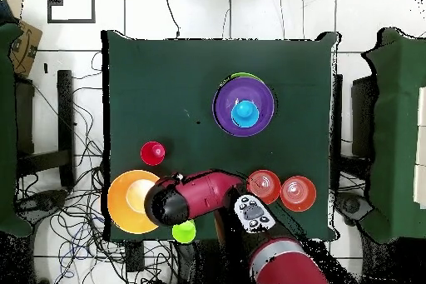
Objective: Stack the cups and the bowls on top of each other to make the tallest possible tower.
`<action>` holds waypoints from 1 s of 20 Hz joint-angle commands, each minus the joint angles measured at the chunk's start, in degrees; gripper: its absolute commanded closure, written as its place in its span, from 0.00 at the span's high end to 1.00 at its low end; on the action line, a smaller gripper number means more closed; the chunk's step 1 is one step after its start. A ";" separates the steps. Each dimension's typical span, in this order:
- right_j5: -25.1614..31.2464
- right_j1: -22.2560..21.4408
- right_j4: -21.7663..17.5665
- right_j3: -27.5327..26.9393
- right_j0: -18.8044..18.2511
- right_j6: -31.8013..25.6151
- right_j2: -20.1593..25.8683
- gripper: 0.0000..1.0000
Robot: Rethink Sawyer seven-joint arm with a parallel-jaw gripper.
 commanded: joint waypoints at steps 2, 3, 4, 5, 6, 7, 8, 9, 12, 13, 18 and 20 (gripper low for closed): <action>-4.64 2.89 -1.62 -2.38 1.55 8.85 -2.60 1.00; -4.92 3.78 -1.95 -2.96 2.06 8.86 -3.38 1.00; -5.35 4.26 -2.15 -3.12 2.17 8.83 -3.72 1.00; -5.31 5.14 -2.39 -3.47 2.32 8.60 -4.12 1.00; -5.11 5.96 -2.55 -3.49 2.35 8.36 -4.61 1.00; -5.36 7.10 -2.71 -3.69 2.60 8.26 -5.04 1.00; -5.62 8.24 -2.87 -3.90 2.86 8.17 -5.48 1.00; -6.33 9.31 -3.14 -3.99 2.96 8.10 -5.95 1.00; -9.25 12.11 -3.54 -4.70 3.92 8.38 -7.63 1.00; -9.64 12.58 -3.42 -4.54 3.82 8.31 -7.63 1.00; -11.03 13.07 -3.01 -4.28 4.45 8.12 -8.49 1.00; -12.20 13.42 -3.17 -4.41 4.87 8.12 -9.13 1.00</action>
